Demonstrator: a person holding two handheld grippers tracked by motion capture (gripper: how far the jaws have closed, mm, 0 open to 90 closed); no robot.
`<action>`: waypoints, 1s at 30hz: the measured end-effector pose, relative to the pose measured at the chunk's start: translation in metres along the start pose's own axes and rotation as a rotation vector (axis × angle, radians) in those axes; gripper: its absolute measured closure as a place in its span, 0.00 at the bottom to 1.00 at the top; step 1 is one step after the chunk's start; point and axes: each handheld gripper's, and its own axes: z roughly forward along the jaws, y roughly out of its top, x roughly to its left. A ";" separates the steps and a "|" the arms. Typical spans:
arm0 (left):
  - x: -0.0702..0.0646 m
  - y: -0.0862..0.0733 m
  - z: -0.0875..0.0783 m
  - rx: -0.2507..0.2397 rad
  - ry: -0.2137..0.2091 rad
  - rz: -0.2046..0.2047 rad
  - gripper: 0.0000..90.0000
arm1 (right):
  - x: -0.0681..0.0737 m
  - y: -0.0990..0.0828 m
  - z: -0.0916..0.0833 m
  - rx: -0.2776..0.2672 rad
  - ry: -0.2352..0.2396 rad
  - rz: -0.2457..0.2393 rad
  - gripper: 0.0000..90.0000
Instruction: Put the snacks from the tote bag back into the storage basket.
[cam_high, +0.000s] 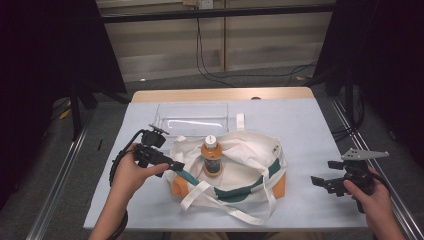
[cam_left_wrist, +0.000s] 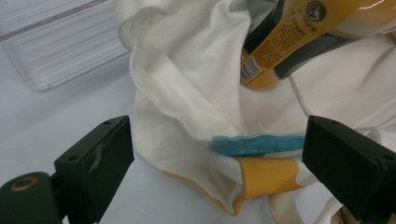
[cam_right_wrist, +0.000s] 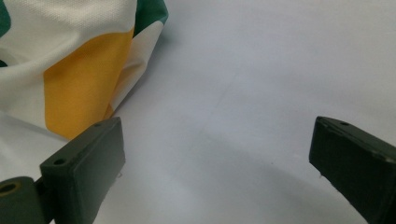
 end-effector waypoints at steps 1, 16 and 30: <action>-0.001 0.001 0.000 0.002 0.003 0.002 0.10 | 0.000 0.000 0.000 -0.002 -0.001 0.000 0.04; -0.013 0.019 0.007 0.025 -0.014 0.045 0.10 | -0.002 0.000 -0.001 -0.005 -0.004 0.006 0.04; -0.028 0.034 0.016 0.047 -0.024 0.082 0.11 | -0.003 0.001 -0.004 -0.012 -0.008 0.003 0.04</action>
